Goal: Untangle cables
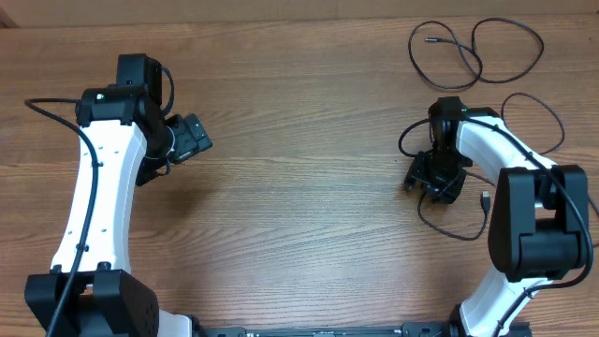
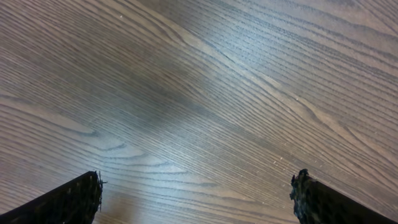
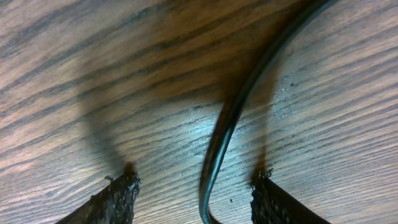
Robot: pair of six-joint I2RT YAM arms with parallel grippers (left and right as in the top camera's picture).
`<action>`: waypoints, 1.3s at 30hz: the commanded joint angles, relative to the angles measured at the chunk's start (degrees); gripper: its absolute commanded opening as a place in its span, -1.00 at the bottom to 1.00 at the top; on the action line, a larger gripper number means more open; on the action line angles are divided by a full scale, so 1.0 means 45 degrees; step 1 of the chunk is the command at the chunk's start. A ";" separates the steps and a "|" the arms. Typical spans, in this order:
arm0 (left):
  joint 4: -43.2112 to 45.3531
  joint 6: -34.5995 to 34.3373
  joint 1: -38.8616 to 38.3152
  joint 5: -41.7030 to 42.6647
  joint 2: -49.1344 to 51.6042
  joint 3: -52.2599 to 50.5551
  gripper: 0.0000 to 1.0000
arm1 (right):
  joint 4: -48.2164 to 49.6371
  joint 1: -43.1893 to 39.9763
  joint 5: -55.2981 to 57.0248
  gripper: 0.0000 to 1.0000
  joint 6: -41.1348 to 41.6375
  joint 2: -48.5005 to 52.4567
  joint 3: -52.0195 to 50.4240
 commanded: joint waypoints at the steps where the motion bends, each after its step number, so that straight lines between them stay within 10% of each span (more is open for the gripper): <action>1: 0.0049 0.0243 -0.0112 -0.0219 0.0117 -0.0049 0.99 | 0.0209 -0.0019 0.0248 0.20 0.0126 -0.0083 -0.0364; 21: 0.0039 0.0243 -0.0112 -0.0214 0.0117 -0.0049 0.99 | -0.0238 -0.0631 0.2433 -0.91 0.0087 -0.0083 -0.0481; 39: 0.0039 0.0243 -0.0112 -0.0214 0.0117 -0.0049 0.99 | -0.0330 -0.1511 0.0991 -0.93 -0.0646 -0.0083 -0.0481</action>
